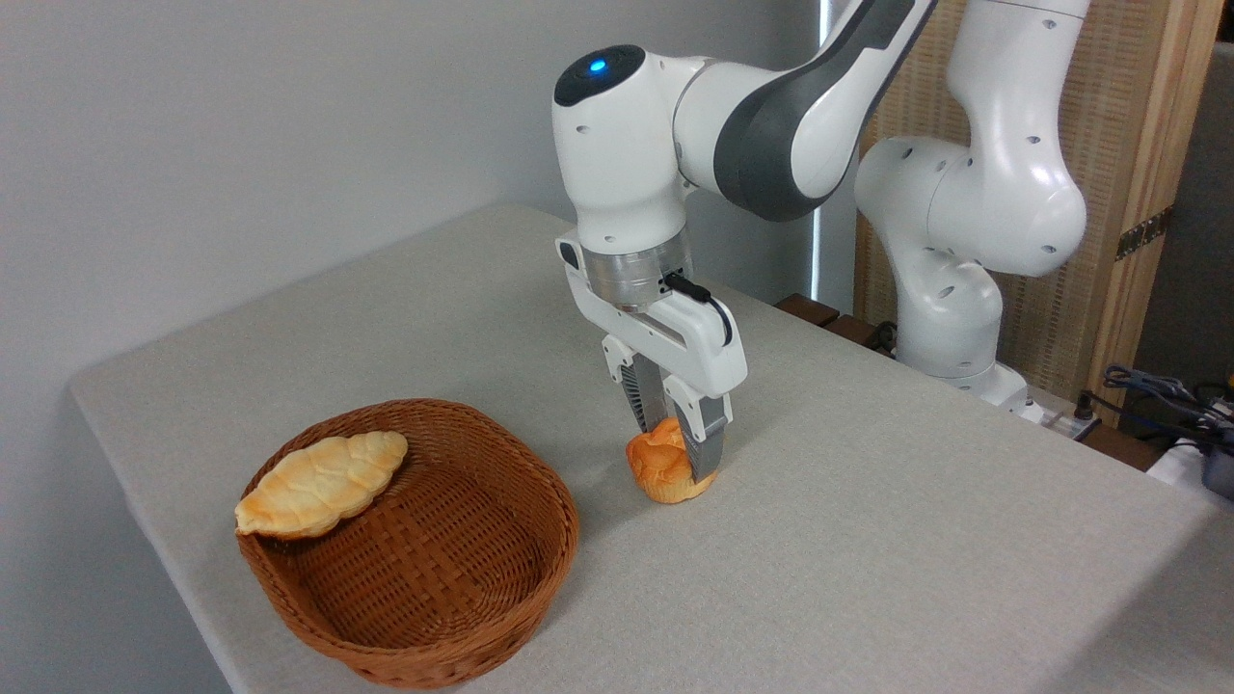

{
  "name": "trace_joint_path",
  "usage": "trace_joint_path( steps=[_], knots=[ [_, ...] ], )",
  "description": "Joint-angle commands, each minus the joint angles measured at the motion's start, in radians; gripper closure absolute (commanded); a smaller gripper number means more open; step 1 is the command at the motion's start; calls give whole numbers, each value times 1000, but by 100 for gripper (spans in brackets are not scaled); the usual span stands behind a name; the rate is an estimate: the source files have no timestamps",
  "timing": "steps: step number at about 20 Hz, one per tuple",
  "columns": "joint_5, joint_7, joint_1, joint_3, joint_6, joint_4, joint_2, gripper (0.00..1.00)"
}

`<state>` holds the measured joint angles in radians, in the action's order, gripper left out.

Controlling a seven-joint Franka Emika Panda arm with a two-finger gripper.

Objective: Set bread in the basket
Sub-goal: 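Close the gripper fingers around the orange bun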

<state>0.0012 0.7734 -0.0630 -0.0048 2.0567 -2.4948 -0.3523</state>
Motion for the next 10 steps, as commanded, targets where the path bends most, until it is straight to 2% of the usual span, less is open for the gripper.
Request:
trace_joint_path(
  steps=[1,4,7,10],
  knots=[
    [-18,20,-9,13,20,-7,-8,50],
    [-18,44,-9,14,19,2,-19,56],
    [-18,78,-9,19,10,11,-24,57],
    [-21,78,-9,20,-21,72,-22,57]
  ],
)
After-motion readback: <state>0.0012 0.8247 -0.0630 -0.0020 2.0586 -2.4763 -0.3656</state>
